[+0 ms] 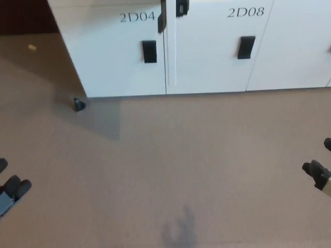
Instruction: The robot walks towards an open cabinet and lifts its left hand to push the door towards the right to close it.
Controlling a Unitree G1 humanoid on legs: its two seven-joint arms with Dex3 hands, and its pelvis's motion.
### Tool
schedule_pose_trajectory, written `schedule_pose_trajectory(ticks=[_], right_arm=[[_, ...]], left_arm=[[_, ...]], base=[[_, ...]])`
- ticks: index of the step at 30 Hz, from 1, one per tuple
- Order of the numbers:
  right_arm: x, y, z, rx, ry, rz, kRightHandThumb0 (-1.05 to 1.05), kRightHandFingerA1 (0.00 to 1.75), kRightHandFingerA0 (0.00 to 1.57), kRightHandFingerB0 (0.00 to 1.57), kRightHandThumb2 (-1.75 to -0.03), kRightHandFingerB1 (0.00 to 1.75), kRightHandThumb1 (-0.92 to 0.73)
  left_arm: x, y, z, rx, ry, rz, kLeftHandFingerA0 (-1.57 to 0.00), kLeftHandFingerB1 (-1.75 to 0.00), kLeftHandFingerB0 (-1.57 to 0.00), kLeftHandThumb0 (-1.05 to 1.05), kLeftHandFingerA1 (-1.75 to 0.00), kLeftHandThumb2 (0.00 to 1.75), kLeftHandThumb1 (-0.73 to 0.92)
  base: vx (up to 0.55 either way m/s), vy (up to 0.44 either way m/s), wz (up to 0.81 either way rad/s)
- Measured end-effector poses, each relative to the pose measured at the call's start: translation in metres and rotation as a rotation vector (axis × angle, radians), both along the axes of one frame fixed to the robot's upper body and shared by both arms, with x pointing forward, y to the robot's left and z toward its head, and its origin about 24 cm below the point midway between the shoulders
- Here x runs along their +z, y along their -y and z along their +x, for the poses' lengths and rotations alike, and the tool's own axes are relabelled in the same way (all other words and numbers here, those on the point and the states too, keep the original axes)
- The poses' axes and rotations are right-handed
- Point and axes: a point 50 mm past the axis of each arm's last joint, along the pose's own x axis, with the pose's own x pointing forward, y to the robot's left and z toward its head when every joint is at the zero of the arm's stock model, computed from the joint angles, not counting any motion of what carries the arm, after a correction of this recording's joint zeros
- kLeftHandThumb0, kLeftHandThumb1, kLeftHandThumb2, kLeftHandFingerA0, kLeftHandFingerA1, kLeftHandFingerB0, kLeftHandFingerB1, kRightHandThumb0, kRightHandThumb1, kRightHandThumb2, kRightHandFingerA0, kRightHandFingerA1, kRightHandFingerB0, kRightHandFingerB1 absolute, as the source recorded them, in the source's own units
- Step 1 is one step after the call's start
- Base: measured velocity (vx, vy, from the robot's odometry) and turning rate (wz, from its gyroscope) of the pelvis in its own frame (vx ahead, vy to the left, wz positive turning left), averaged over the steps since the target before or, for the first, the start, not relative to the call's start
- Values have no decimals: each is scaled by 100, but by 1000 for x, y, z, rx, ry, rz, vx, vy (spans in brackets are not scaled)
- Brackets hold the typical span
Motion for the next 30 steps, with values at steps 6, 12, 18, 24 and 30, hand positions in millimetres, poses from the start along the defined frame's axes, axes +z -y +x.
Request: schedule_pose_trajectory(ticks=[6, 12, 18, 24, 30], right_arm=[[-3, 0, -3, -4, -8, 1, -8, 72, 49, 29, -60, 53, -69], [-3, -3, -1, 3, 1, 8, -9, 71, 47, 23, -92, 57, -49], [-4, -4, -2, 3, -3, 4, -8, 72, 49, 23, -92, 57, -49], [-3, -4, -1, 0, 0, 6, -9, 72, 49, 26, -92, 58, -48], [-2, 0, -2, -8, -3, -8, -10, 73, 50, 25, -92, 58, -49]], left_arm=[[-2, 0, -3, -3, -9, -4, -70, -42, -48, -13, -48, 58, 64], [5, -3, 5, -10, 18, 12, -71, -42, -48, -14, -48, 59, 65], [3, -2, 2, -18, 3, 20, -70, -42, -46, -14, -48, 59, 66], [3, -2, 2, -26, 3, 22, -71, -42, -48, -14, -49, 58, 65], [6, 0, 7, -34, 15, 25, -72, -42, -47, -14, -48, 58, 65]], base=[[429, 54, -23], [382, 103, -20], [315, 48, 9], [294, -66, 4], [173, -61, -4]])
